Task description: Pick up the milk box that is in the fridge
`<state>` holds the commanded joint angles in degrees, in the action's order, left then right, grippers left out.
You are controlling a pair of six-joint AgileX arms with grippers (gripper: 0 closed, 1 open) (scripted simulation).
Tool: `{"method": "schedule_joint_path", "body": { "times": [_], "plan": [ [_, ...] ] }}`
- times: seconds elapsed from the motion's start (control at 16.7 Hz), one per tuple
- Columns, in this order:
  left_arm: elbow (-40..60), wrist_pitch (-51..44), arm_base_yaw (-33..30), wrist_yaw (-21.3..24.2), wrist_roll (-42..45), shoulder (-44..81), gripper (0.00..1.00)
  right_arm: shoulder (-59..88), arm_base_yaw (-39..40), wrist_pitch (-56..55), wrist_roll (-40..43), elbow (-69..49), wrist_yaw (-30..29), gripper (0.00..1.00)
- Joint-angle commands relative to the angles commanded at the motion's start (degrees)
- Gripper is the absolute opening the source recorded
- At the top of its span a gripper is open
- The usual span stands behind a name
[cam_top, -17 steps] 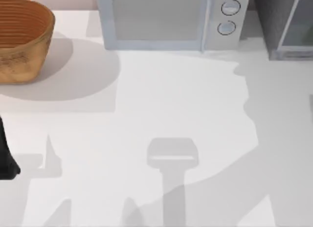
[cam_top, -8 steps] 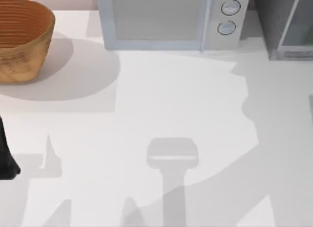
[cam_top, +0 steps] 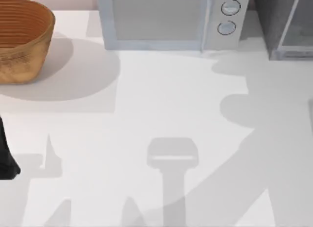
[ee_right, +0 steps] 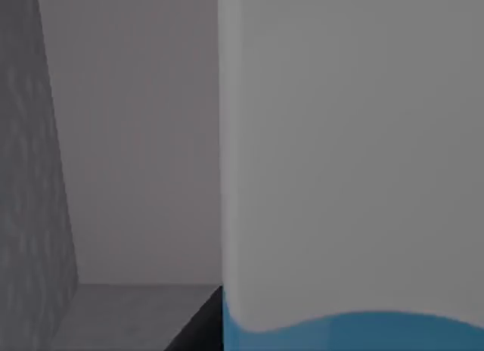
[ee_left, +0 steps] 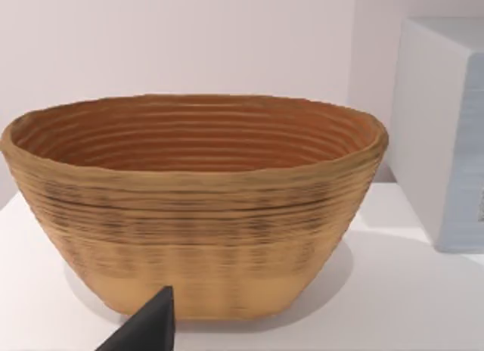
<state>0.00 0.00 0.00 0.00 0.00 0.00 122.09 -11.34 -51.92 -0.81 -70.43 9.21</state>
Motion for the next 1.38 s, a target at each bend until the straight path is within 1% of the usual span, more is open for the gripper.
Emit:
{"method": "schedule_joint_path", "body": {
  "times": [0.24,0.36,0.48,0.72,0.9,1.38],
  "plan": [
    [0.00,0.00,0.00,0.00,0.00,0.00,1.00,0.10,-0.03,-0.21,-0.11,0.35,0.03,0.00],
    [0.00,0.00,0.00,0.00,0.00,0.00,1.00,-1.63,-0.39,-1.09,-0.23,2.42,0.18,0.00],
    [0.00,0.00,0.00,0.00,0.00,0.00,1.00,-4.58,-1.02,-2.79,-0.36,6.92,0.58,0.00],
    [0.00,0.00,0.00,0.00,0.00,0.00,1.00,-11.82,-2.20,-6.99,-0.34,20.08,2.07,0.00],
    [0.00,0.00,0.00,0.00,0.00,0.00,1.00,-15.67,-2.77,-9.43,-0.22,25.58,2.98,0.00],
    [0.00,0.00,0.00,0.00,0.00,0.00,1.00,-17.72,-2.26,-8.60,-0.20,26.77,2.86,0.00]
  ]
}}
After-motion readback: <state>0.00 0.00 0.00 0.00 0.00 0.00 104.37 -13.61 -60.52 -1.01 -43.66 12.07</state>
